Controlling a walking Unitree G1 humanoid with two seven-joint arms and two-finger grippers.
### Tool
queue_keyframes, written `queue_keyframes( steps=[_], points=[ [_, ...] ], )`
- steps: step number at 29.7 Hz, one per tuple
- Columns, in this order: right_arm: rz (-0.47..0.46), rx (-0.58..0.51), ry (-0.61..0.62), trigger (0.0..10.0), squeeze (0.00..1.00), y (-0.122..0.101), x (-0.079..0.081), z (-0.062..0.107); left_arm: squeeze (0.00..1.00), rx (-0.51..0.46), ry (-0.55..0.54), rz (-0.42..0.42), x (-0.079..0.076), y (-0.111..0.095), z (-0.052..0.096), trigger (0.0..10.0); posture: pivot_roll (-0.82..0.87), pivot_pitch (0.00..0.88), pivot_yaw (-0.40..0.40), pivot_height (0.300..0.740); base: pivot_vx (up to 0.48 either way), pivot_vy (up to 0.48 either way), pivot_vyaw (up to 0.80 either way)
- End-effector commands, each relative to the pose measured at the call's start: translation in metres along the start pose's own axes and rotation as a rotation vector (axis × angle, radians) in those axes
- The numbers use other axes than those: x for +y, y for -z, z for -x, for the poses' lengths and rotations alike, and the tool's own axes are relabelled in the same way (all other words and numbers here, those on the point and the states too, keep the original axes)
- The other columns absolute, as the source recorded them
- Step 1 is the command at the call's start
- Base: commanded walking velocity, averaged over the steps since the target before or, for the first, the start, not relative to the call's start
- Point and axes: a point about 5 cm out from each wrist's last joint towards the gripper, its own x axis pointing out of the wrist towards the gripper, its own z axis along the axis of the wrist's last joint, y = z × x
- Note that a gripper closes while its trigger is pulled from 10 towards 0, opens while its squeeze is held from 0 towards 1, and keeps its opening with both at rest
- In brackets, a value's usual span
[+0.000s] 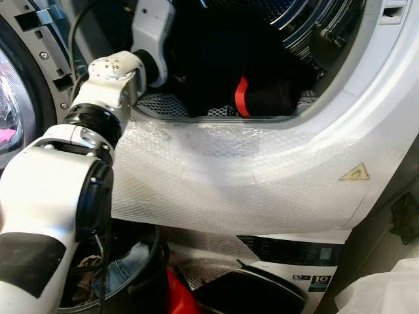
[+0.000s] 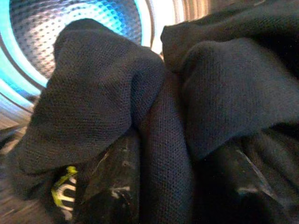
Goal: Clothes washing
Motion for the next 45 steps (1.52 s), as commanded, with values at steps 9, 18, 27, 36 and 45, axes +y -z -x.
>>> queue_keyframes(
  steps=[9,18,27,36,45],
  points=[
    [0.020,0.016,-0.034,10.0,0.00,0.000,0.014,0.000,1.00,-0.049,0.093,0.013,0.000,-0.019,-0.001,10.0,-0.11,0.000,0.142,0.740,0.000,0.000,0.00],
    [0.093,-0.009,-0.074,10.0,0.00,-0.015,0.009,-0.006,1.00,-0.007,-0.087,-0.001,0.017,-0.011,0.007,10.0,-0.06,0.000,0.087,0.740,0.000,0.000,0.00],
    [0.123,-0.021,-0.084,10.0,0.00,-0.025,0.004,-0.011,1.00,0.059,-0.087,-0.056,0.016,-0.006,0.007,10.0,-0.03,0.000,0.071,0.740,0.000,0.000,0.00],
    [0.158,-0.059,-0.124,10.0,0.00,-0.037,0.004,-0.014,1.00,0.067,-0.022,-0.077,0.009,-0.008,0.003,10.0,-0.03,0.000,0.065,0.740,0.000,0.000,0.00],
    [0.148,-0.055,-0.163,10.0,0.00,-0.035,0.020,-0.012,1.00,0.128,-0.032,-0.122,0.011,0.000,0.005,10.0,0.01,0.000,0.071,0.740,0.000,0.000,0.00]
  ],
)
